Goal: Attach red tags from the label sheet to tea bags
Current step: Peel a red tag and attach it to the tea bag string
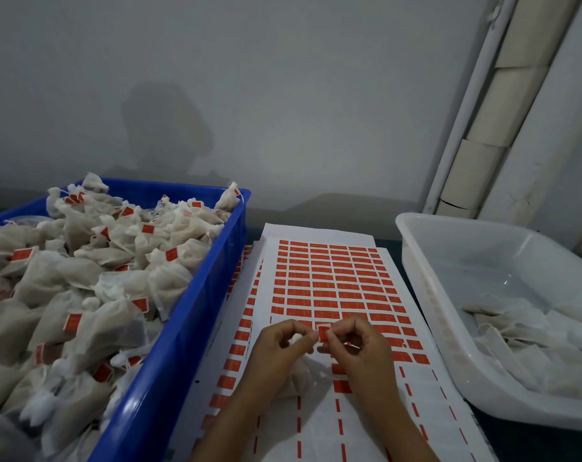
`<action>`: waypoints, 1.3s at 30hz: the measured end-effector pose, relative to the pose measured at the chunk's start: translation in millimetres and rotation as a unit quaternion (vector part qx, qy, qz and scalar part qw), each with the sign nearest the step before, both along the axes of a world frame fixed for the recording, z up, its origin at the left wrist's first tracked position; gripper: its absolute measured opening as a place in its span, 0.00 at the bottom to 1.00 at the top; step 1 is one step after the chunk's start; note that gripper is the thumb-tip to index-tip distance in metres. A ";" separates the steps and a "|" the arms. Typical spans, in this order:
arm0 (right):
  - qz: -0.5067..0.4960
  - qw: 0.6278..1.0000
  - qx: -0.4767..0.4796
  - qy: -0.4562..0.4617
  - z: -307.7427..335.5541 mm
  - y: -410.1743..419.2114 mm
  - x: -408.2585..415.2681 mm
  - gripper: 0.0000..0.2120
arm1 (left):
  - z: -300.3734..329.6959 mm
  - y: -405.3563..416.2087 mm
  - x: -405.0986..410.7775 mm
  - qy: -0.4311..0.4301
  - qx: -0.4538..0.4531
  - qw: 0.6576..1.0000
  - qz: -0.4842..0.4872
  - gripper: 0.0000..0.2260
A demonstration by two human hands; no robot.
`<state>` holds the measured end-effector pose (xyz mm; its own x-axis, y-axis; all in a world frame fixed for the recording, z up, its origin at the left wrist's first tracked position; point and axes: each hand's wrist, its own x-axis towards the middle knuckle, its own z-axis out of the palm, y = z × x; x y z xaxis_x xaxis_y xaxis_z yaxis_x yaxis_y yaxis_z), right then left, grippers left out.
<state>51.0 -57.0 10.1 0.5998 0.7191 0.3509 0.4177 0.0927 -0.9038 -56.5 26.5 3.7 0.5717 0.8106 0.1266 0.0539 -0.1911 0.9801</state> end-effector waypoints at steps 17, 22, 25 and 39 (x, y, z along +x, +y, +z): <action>0.005 0.996 0.025 0.090 -1.6 3.2 -2.4 0.13 | -1.3 -0.3 -1.0 -0.006 -0.006 1.000 0.016 0.06; 0.047 0.993 -0.041 0.104 -3.3 4.4 -2.7 0.04 | -1.1 -0.7 -1.0 -0.013 -0.010 1.000 0.006 0.06; 0.067 0.992 -0.060 0.083 -9.3 3.5 -5.1 0.09 | -1.2 -0.6 -1.4 -0.014 -0.015 1.000 0.000 0.06; 0.031 0.996 -0.062 0.047 -14.0 6.1 -1.9 0.10 | -3.0 -2.4 -0.3 0.010 -0.011 1.000 -0.022 0.07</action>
